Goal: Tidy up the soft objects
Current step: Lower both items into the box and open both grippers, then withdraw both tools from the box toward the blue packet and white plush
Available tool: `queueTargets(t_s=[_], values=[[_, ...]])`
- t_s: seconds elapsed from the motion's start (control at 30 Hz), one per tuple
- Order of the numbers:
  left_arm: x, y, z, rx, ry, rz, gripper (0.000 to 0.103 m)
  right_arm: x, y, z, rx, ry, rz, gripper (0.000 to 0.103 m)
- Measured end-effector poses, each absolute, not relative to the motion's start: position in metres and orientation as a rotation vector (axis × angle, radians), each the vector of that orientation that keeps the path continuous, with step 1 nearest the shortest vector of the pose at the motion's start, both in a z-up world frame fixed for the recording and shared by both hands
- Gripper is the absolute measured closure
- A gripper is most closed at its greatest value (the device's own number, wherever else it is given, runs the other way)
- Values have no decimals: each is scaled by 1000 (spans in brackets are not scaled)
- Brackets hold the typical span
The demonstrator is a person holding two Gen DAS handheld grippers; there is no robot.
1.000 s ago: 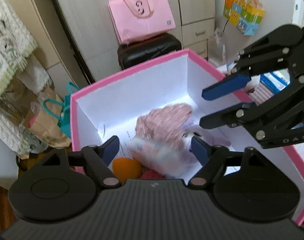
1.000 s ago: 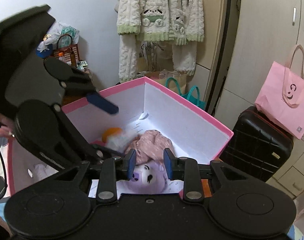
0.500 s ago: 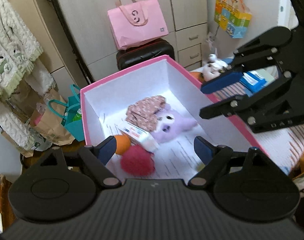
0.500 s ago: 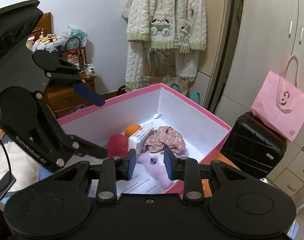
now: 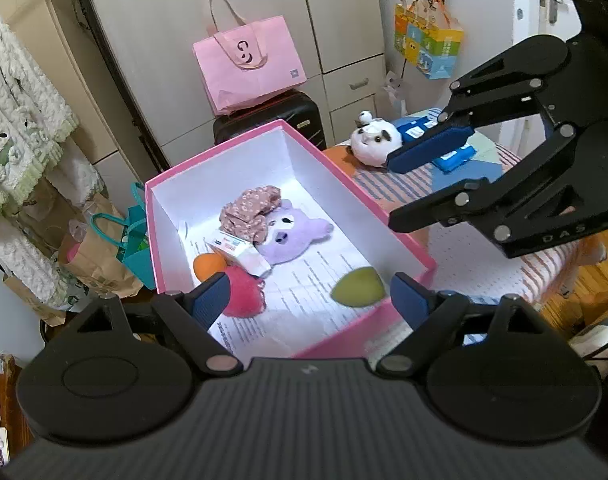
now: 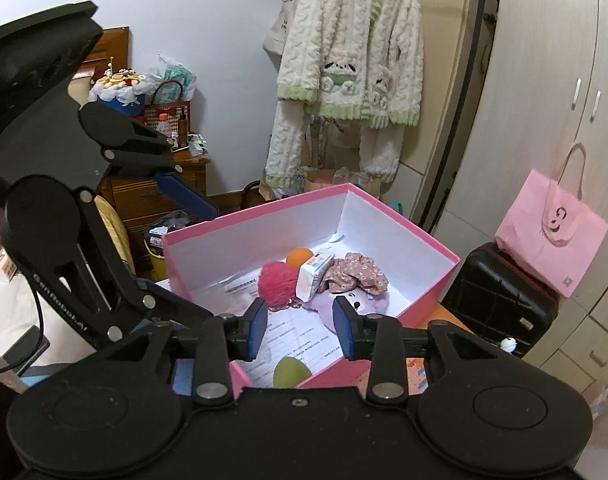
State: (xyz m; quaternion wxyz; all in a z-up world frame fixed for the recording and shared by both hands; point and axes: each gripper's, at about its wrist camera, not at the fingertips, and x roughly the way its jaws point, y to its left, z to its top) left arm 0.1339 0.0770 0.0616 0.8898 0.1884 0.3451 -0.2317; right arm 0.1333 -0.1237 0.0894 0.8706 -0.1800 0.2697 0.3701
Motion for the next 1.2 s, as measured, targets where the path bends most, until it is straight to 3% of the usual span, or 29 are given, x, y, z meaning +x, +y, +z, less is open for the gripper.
queueTargets(t_s=[0.37, 0.5, 0.87, 0.93, 1.2], values=[[93, 61, 63, 436, 691, -530, 15, 93, -143, 93, -394, 533, 771, 53], [79, 50, 61, 455, 689, -572, 14, 79, -157, 89, -386, 522, 740, 44], [57, -6, 52, 542, 698, -696, 14, 42, -219, 71, -287, 520, 603, 32], [58, -15, 49, 530, 688, -707, 14, 40, -230, 65, -272, 523, 580, 24], [71, -44, 38, 432, 696, -776, 14, 39, -259, 42, -256, 530, 521, 20]])
